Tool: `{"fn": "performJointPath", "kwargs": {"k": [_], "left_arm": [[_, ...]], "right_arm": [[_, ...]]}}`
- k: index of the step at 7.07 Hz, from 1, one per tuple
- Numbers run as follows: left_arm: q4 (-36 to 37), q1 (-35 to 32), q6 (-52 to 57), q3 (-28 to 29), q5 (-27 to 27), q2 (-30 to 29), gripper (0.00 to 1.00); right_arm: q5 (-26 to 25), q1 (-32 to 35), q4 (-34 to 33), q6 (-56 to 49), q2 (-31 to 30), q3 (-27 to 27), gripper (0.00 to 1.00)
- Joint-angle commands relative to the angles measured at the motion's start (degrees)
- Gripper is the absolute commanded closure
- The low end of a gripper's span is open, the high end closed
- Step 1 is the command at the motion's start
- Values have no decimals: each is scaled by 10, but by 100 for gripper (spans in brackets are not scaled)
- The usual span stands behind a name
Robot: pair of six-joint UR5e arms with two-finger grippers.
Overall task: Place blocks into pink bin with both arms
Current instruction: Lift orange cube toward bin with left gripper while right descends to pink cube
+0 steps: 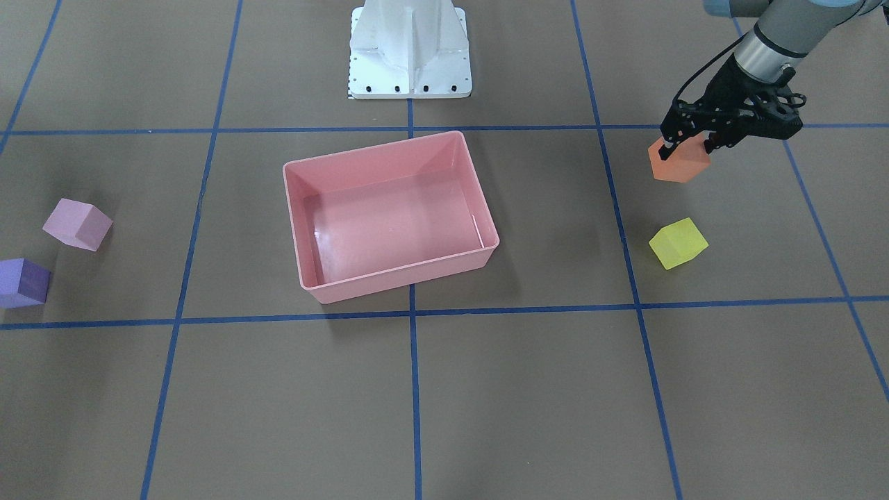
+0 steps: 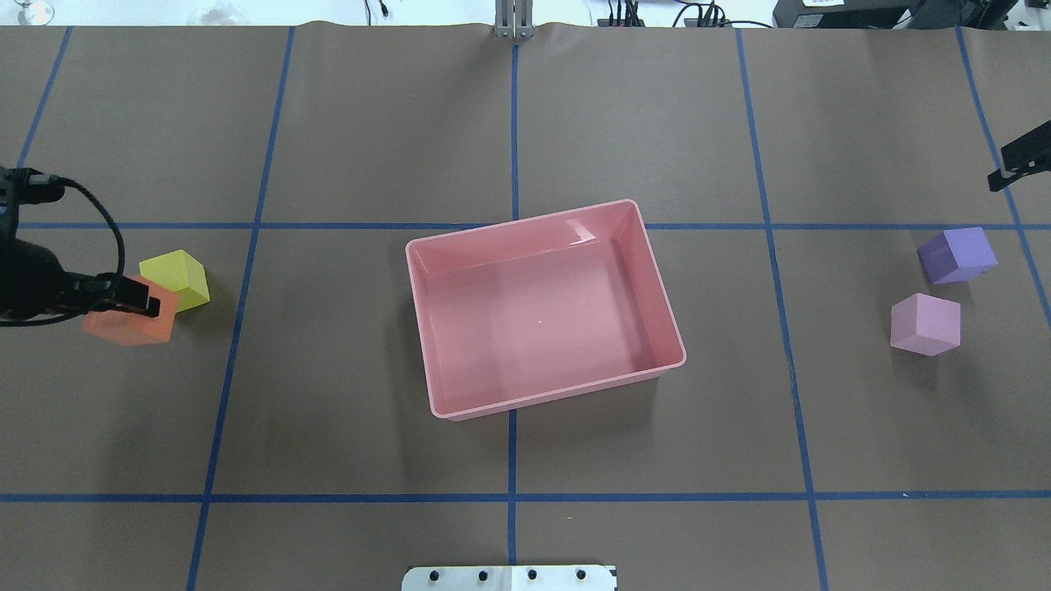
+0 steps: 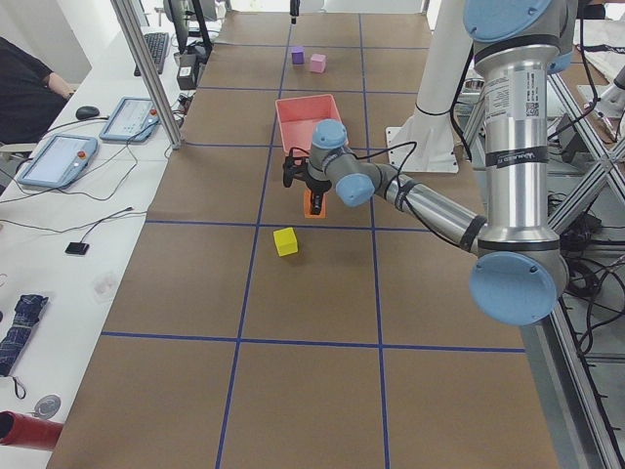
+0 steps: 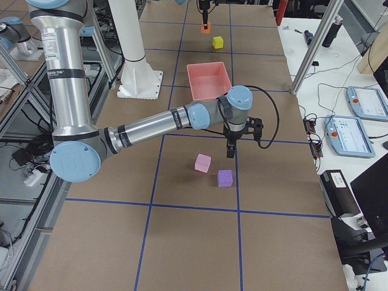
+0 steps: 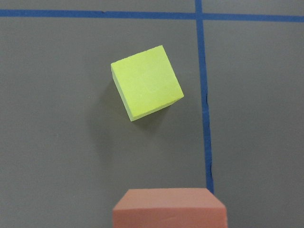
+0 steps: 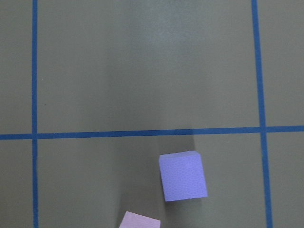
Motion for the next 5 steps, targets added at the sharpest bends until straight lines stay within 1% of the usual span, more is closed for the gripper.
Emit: {"fn": "performJointPath", "kwargs": {"k": [1,2,3,5], "left_arm": [[162,-4,-59,-29,-2,-143,100],[213,-2,-97,-24,-2,-214,100],[242,0,-125,-15,-2,-260,100],[248,12,-170,23,-1,-332,100]], "right_arm": [[-9,-58,77,125,-16,7,0],[-30,-84,126,146,-51,5,0],[-43,-101,154,149,-74,2,0],[-52,-131,155,153,-91,-5,0]]}}
